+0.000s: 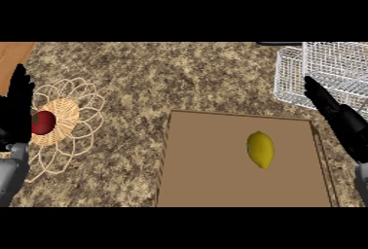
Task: Pick the lemon from the tray and place it in the tiered basket
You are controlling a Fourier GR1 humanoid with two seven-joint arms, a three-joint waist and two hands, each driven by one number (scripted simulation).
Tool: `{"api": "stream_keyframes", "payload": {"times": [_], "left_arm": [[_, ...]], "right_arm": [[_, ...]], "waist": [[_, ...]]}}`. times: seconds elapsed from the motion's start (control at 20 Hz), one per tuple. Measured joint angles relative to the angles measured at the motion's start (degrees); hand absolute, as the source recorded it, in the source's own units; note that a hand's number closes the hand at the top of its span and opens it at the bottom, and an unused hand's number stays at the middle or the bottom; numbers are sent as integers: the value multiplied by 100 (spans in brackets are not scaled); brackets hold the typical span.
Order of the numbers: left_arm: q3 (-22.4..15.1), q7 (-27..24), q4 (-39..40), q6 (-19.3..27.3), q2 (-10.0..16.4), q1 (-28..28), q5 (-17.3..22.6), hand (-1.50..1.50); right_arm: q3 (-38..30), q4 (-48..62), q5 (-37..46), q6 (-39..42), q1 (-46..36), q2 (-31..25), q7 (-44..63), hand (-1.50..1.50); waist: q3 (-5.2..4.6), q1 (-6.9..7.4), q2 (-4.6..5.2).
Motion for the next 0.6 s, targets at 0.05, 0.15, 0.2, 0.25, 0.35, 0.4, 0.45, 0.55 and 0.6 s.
{"api": "stream_keyframes", "payload": {"times": [0.05, 0.15, 0.2, 0.25, 0.35, 0.4, 0.45, 0.55, 0.6], "left_arm": [[-55, 25, -1, 1, -24, 19, -44, 0], [-170, 39, -28, -51, -131, 231, -33, 0], [-247, 36, 18, -67, -226, 326, -28, 0], [-353, 13, 34, -99, -347, 466, -15, 0], [-476, 2, 85, -155, -525, 698, 49, 0], [-517, 5, 99, -172, -598, 792, 83, 0], [-564, 2, 110, -191, -679, 887, 118, 0], [-675, -72, 98, -218, -844, 1105, 156, 0], [-715, -165, 77, -213, -929, 1158, 154, 0]], "right_arm": [[-43, 17, 75, -120, -26, 101, -21, 150], [-267, -91, 218, -564, -78, 272, -9, 150], [-438, -161, 298, -825, -143, 355, -4, 150], [-627, -250, 413, -1126, -213, 465, 13, 150], [-1058, -241, 708, -1711, -106, 362, 177, -150], [-1332, -171, 830, -2082, -6, 360, 310, -150], [-1602, -142, 870, -2482, 72, 475, 408, -150], [-2040, -261, 924, -3248, 231, 791, 504, -150], [-2163, -392, 995, -3614, 321, 992, 497, -150]], "waist": [[-14, 5, -26], [-22, -14, -77], [-23, -60, -93], [-46, -93, -119], [-153, -304, -148], [-183, -431, -165], [-198, -519, -186], [-218, -587, -233], [-222, -586, -246]]}}
